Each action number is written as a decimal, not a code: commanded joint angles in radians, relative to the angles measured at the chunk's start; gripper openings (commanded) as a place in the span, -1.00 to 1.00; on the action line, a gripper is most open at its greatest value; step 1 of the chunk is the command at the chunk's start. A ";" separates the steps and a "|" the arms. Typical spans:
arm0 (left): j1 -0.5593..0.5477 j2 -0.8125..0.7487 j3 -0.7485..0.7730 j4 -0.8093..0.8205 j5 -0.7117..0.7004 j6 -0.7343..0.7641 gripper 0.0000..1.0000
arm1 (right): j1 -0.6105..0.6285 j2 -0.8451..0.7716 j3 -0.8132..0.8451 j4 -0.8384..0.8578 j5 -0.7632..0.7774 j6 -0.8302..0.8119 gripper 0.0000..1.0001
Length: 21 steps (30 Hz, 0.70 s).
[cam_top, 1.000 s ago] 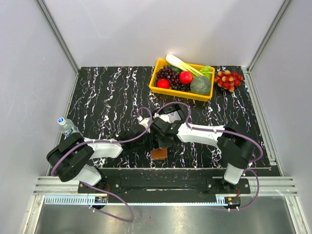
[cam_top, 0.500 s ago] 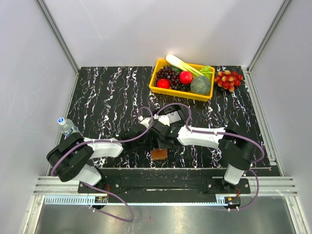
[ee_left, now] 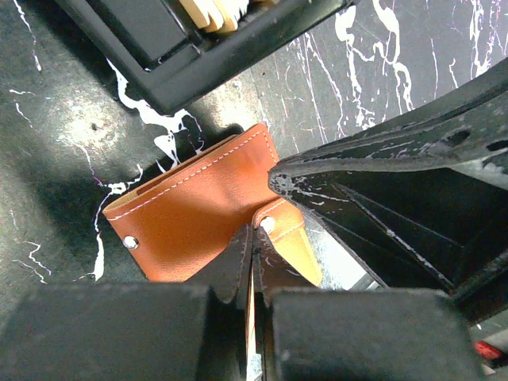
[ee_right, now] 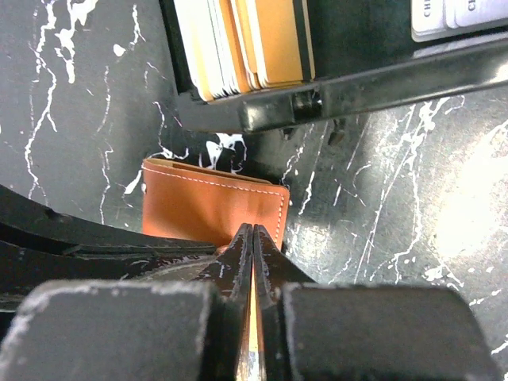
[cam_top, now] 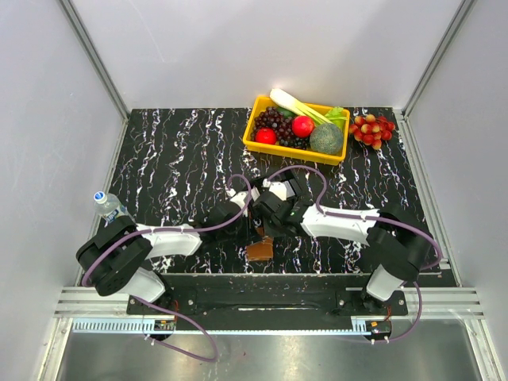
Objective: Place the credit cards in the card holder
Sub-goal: Close the card holder at the center of the board.
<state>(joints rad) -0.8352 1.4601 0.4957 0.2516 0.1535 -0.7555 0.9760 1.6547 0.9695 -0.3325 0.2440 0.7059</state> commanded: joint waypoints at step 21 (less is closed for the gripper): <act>-0.016 -0.060 0.012 -0.230 0.027 0.050 -1.00 | -0.005 0.151 -0.009 0.043 -0.051 0.052 -0.95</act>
<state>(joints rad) -0.8360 1.4216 0.5091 0.1665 0.1478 -0.7319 0.9741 1.7336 0.9943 -0.2584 0.2066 0.7425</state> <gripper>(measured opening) 0.012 0.031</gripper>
